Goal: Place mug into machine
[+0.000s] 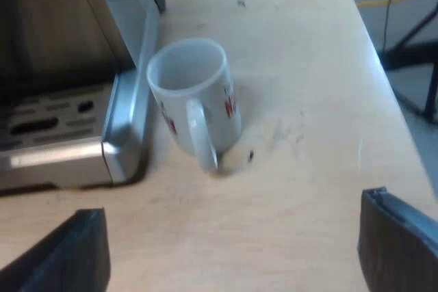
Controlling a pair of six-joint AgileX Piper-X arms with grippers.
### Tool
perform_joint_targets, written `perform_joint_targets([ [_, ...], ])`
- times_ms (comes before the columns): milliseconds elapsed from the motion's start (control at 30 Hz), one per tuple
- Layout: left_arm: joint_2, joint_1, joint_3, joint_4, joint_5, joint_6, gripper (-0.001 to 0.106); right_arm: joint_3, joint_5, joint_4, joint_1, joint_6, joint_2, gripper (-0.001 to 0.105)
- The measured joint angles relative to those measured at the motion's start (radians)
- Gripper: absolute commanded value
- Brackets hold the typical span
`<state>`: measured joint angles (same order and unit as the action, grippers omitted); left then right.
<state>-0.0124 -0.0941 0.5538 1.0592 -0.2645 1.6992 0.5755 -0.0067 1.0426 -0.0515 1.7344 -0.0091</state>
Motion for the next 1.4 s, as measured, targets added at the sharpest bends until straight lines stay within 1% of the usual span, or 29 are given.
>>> perform_joint_targets([
  [33,0.000,0.000,0.005,0.000,0.000,0.000,0.081,0.007,0.000,0.000,0.000,0.008,0.000,0.079],
  [100,0.000,0.000,0.038,-0.004,0.000,0.000,0.081,0.050,-0.003,0.000,0.000,0.056,0.000,0.079],
  [167,0.000,0.000,0.068,-0.008,-0.002,0.000,0.081,0.078,-0.002,0.000,0.000,0.087,0.000,0.079],
  [267,0.000,0.000,0.125,-0.014,-0.006,0.000,0.081,0.109,-0.002,0.000,0.000,0.092,0.000,0.079],
  [333,0.016,-0.010,0.154,-0.015,-0.025,0.000,0.081,0.123,-0.002,0.000,0.000,0.094,0.000,0.079],
  [400,0.054,-0.037,0.187,-0.025,-0.050,0.000,0.081,0.137,-0.002,0.000,0.000,0.097,0.000,0.079],
  [500,0.090,-0.073,0.209,-0.031,-0.074,0.000,0.081,0.158,-0.012,0.018,0.000,0.097,0.006,0.079],
  [567,0.128,-0.107,0.224,-0.060,-0.091,0.000,0.081,0.185,-0.030,0.041,0.000,0.100,0.037,0.079],
  [700,0.175,-0.144,0.229,-0.113,-0.134,0.000,0.081,0.218,-0.052,0.052,0.000,0.117,0.116,0.079],
  [767,0.209,-0.164,0.229,-0.141,-0.175,0.000,0.081,0.236,-0.073,0.053,0.000,0.124,0.163,0.079],
  [933,0.281,-0.196,0.229,-0.184,-0.191,0.000,0.081,0.247,-0.102,0.038,0.000,0.139,0.242,0.079],
  [1000,0.322,-0.217,0.229,-0.210,-0.198,0.000,0.081,0.247,-0.101,0.036,0.000,0.155,0.284,0.079],
  [1133,0.385,-0.256,0.229,-0.252,-0.207,0.000,0.081,0.247,-0.101,0.022,0.000,0.161,0.342,0.079],
  [1400,0.536,-0.380,0.229,-0.332,-0.212,0.000,0.081,0.247,-0.101,-0.059,0.000,0.164,0.446,0.079],
])
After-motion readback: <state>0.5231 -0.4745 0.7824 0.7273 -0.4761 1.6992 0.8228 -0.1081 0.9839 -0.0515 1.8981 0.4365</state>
